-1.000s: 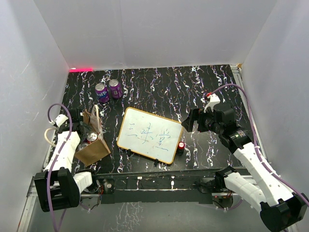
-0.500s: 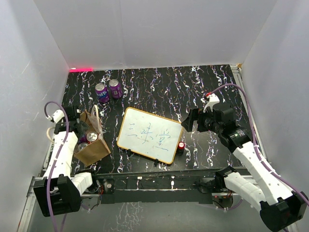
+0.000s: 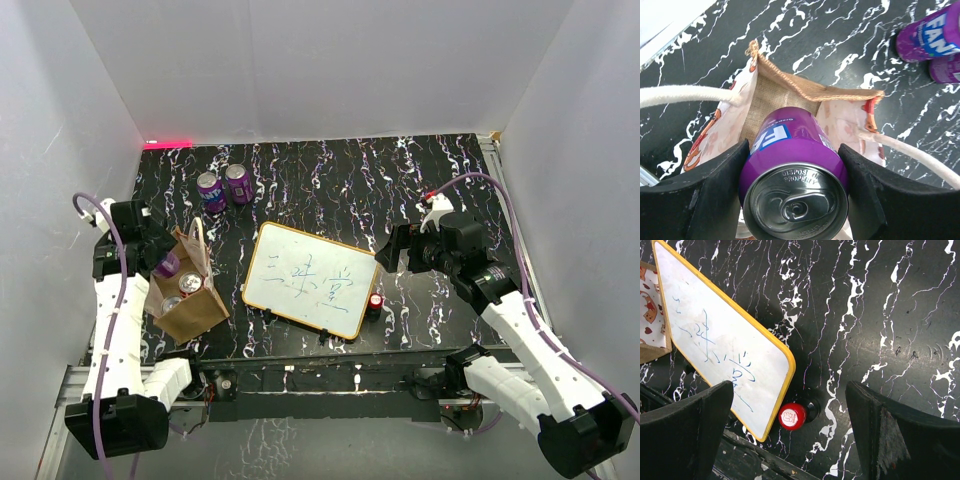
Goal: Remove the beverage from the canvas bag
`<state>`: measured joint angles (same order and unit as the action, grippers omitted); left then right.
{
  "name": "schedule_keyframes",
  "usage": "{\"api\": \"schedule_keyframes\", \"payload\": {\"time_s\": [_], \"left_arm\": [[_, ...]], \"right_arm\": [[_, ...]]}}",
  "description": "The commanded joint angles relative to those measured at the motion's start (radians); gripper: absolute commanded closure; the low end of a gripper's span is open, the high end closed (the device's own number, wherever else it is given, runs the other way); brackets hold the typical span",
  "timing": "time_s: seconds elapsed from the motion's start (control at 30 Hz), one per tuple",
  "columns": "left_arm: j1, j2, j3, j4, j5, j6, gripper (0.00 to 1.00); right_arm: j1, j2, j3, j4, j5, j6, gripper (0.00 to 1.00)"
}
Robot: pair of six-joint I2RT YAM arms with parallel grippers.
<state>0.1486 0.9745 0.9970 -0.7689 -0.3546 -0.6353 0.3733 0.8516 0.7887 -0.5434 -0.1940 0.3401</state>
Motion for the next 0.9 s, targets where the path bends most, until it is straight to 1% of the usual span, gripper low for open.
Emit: {"api": "schedule_keyframes", "payload": {"time_s": [0.0,0.1,0.17,0.23,0.33,0.43,0.57,0.63,0.7,0.87], "left_arm": [[0.002,-0.005,0.139,0.019,0.043,0.077,0.61],[0.002,0.015,0.232,0.035,0.09,0.112,0.62],[0.002,0.034,0.305,0.044,0.134,0.136,0.66],[0.002,0.059,0.372,0.063,0.19,0.163,0.66],[0.002,0.098,0.441,0.142,0.332,0.201,0.66],[0.002,0.144,0.486,0.228,0.483,0.205,0.67],[0.001,0.21,0.503,0.388,0.727,0.163,0.71],[-0.011,0.258,0.505,0.443,0.81,0.123,0.73],[-0.051,0.319,0.522,0.441,0.833,0.101,0.75],[-0.24,0.508,0.606,0.346,0.741,0.159,0.76]], "right_arm": [[0.006,-0.007,0.009,0.049,-0.001,-0.01,0.02],[0.006,-0.004,0.01,0.049,0.001,-0.009,0.02],[0.006,-0.004,0.01,0.049,0.002,-0.01,0.02],[0.006,-0.005,0.011,0.048,0.002,-0.009,0.02],[0.006,-0.005,0.012,0.047,0.004,-0.01,0.02],[0.007,-0.009,0.012,0.044,0.006,-0.01,0.02],[0.007,-0.016,0.013,0.043,0.012,-0.01,0.02],[0.006,-0.018,0.012,0.043,0.014,-0.01,0.02],[0.006,-0.019,0.012,0.043,0.016,-0.009,0.02],[0.006,-0.018,0.012,0.045,0.017,-0.008,0.02]]}}
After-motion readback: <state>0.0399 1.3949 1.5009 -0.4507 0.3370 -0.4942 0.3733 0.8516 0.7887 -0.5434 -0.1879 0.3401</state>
